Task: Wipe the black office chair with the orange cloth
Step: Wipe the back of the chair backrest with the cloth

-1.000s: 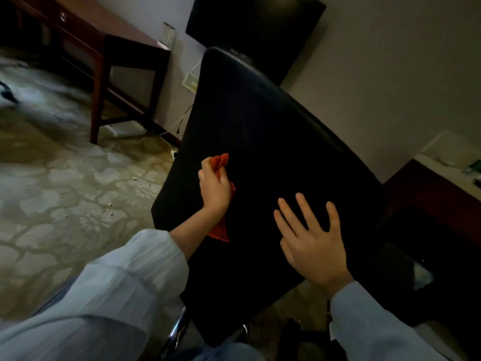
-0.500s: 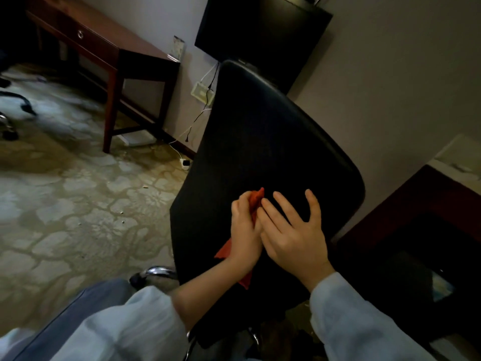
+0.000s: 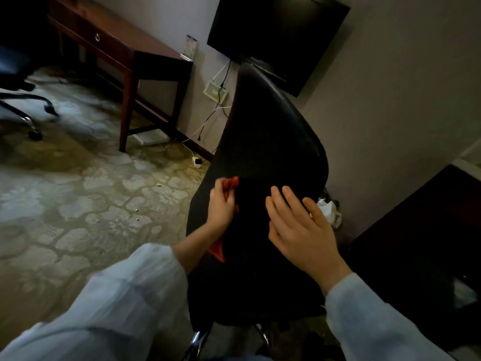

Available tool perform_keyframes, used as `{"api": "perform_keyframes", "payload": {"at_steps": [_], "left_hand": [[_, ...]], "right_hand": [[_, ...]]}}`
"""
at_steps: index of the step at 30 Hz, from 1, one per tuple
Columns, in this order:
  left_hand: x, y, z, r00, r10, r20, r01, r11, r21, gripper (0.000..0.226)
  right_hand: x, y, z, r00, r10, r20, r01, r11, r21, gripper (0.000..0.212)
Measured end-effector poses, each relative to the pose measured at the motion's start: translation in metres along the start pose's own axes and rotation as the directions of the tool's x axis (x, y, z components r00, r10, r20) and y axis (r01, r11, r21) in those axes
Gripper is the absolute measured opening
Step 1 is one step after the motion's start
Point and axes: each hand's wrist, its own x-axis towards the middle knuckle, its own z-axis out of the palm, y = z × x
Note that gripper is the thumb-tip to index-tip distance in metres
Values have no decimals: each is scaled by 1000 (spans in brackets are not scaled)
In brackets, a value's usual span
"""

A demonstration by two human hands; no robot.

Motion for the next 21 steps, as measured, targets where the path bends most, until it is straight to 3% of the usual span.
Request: {"api": "perform_keyframes", "payload": {"at_steps": [5,9,17,21], "left_hand": [[-68,-8,4,997,-62,42,65,995,-73,18],[-94,25,10,994,56,91,-44,991,-129,19],[-60,55,13,970,239,40,-233,965,-119,24],[-26,32,7,1000,-29,7,29,989,-143,19]], "right_hand": [[2,-7,6,999,48,-26,-47,999,17,37],[-1,-4,5,998,48,-34,-48,999,0,37],[-12,4,2,999,-11,-31,11,1000,-21,37],[-13,2,-1,999,-23,-24,23,1000,-10,37]]}}
